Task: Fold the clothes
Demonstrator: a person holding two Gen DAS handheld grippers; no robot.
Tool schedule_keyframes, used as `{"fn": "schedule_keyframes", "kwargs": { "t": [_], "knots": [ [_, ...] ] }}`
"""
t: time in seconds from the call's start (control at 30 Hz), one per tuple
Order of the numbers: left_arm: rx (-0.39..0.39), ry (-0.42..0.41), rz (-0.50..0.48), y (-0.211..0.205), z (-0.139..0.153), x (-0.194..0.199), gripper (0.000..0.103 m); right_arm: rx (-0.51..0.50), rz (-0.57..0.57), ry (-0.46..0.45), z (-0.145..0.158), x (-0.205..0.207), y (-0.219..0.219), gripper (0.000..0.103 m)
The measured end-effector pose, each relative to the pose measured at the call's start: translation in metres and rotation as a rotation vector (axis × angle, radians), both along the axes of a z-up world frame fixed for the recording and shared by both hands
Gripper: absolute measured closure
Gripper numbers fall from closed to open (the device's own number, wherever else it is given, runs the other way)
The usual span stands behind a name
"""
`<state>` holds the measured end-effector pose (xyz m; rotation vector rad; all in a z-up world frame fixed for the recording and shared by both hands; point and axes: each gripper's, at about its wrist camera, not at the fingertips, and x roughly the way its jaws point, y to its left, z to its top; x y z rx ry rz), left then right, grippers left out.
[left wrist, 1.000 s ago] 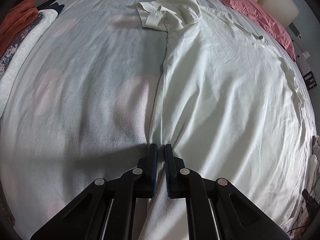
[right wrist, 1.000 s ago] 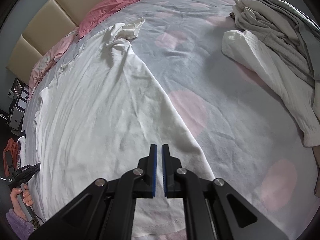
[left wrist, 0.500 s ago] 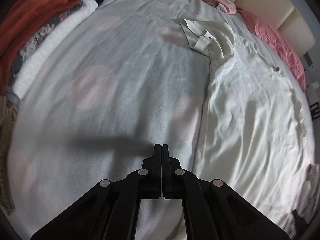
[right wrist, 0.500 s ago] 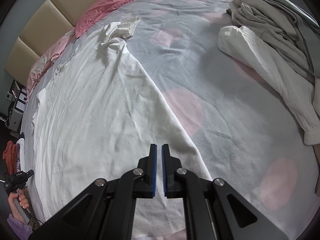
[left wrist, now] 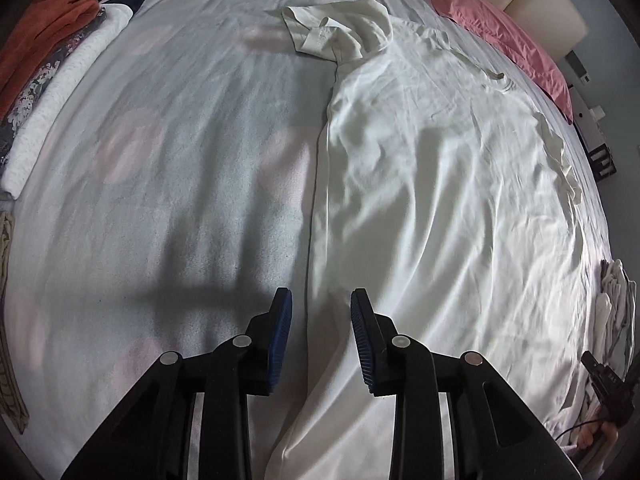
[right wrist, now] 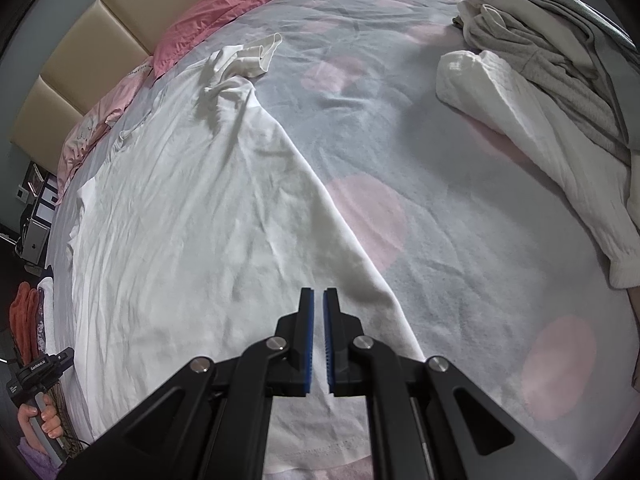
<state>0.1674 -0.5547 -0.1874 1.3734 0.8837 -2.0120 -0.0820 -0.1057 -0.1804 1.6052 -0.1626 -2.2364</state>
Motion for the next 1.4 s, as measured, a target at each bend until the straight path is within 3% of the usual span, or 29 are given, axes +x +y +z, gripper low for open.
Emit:
{"fn": "schedule_keyframes", "kwargs": {
  "t": [0.13,0.33,0.5,0.7,0.83,0.97,1.07,1.4],
  "knots": [
    [-0.018,-0.031,0.03,-0.003,-0.002,0.01,0.071,0.001,0.002,0.001,0.001,0.0,0.0,0.097],
    [0.016,0.031,-0.05,0.008,0.001,-0.003,0.072,0.009,0.004,-0.005,0.0,0.001,-0.002,0.097],
    [0.012,-0.001,-0.085,0.015,-0.006,-0.011,0.074,0.01,0.0,-0.015,-0.002,0.0,-0.001,0.097],
    [0.012,0.039,-0.02,0.006,0.003,0.001,0.077,0.013,0.003,-0.016,-0.003,0.0,-0.001,0.097],
    [-0.008,-0.006,-0.02,0.006,0.0,0.003,0.089,0.015,0.002,-0.02,-0.003,0.0,-0.002,0.097],
    [-0.038,-0.062,-0.084,0.019,-0.006,-0.006,0.089,0.016,0.005,-0.023,-0.004,0.0,-0.002,0.097],
    [-0.037,-0.034,-0.11,0.023,-0.002,-0.009,0.089,0.014,0.003,-0.025,-0.004,0.0,-0.002,0.097],
    [0.005,-0.075,-0.113,0.02,-0.022,-0.02,0.089,0.02,0.008,-0.03,-0.005,0.0,-0.004,0.097]
  ]
}}
